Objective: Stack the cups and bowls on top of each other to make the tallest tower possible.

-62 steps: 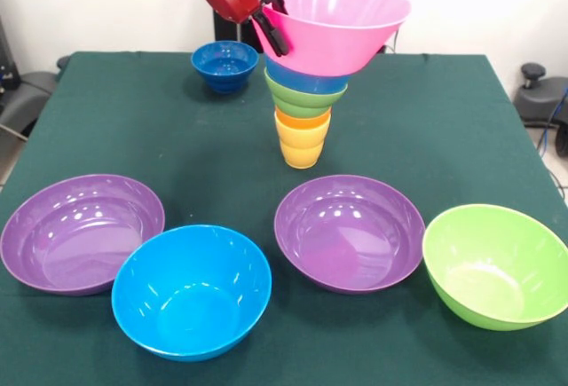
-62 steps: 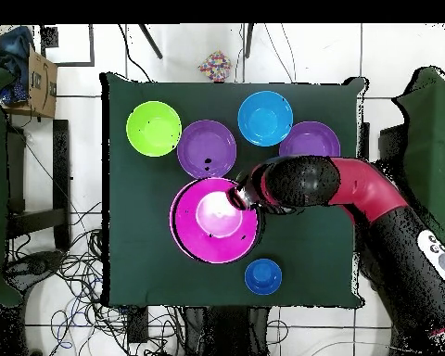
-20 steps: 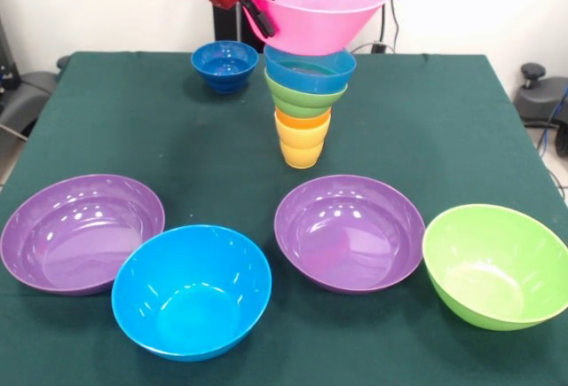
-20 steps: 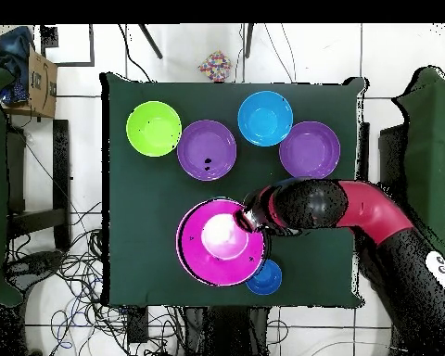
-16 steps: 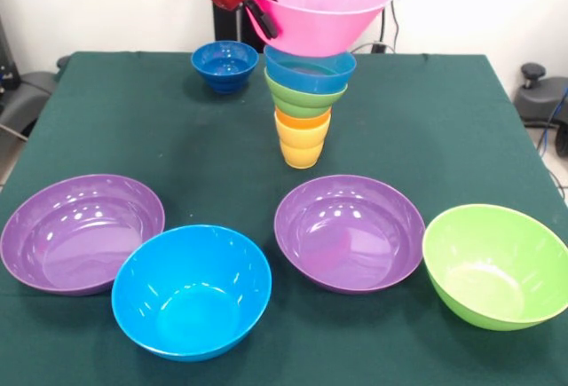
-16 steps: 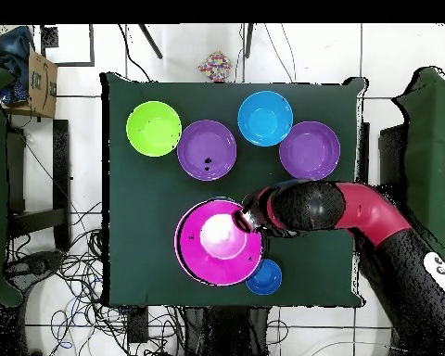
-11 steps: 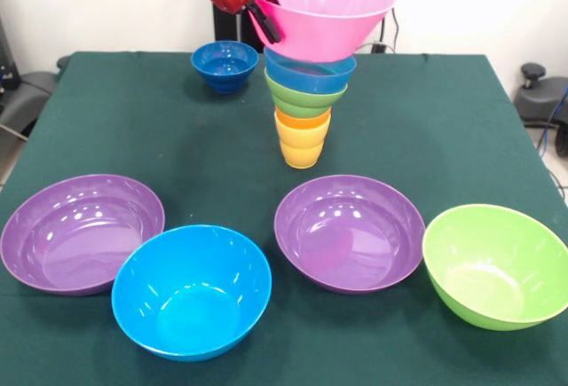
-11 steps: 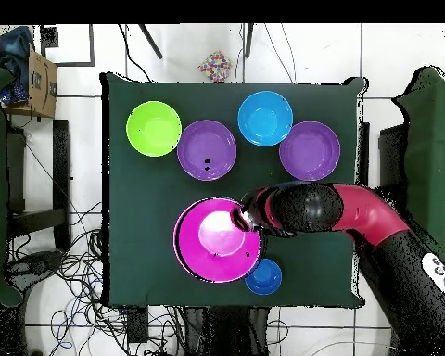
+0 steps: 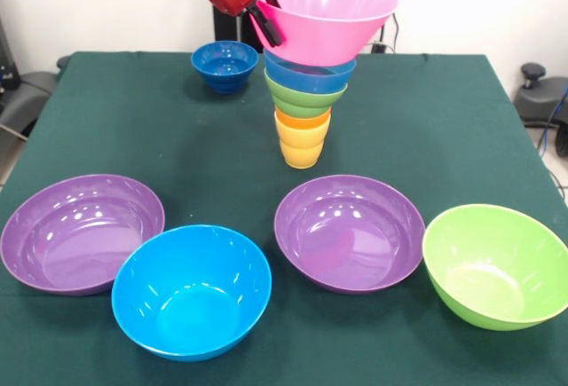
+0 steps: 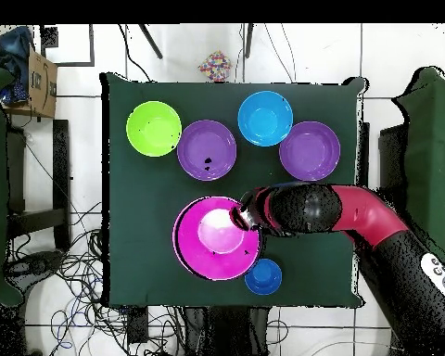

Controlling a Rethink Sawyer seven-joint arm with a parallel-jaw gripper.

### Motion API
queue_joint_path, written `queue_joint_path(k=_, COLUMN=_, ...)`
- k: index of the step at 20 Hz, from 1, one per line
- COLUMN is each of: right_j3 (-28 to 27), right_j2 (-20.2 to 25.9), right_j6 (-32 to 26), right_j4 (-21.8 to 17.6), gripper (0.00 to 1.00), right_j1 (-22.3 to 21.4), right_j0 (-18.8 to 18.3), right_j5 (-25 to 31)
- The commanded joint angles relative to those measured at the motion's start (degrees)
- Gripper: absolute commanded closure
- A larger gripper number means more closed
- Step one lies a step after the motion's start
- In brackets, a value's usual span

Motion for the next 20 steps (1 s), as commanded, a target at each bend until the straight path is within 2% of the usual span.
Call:
queue_joint_path(k=1, right_j3=1.27, right_j2=-2.96, right_j6=2.8, right_j4=-2.25, gripper=1.0, right_j1=2.02, right_j0=2.19, right_j5=-2.5)
queue_joint_path(k=20, right_j3=1.42, right_j2=-3.41, right_j6=2.68, right_j4=-3.22, gripper=1.0, right_j1=3.63, right_j0=2.01, right_j5=-4.32)
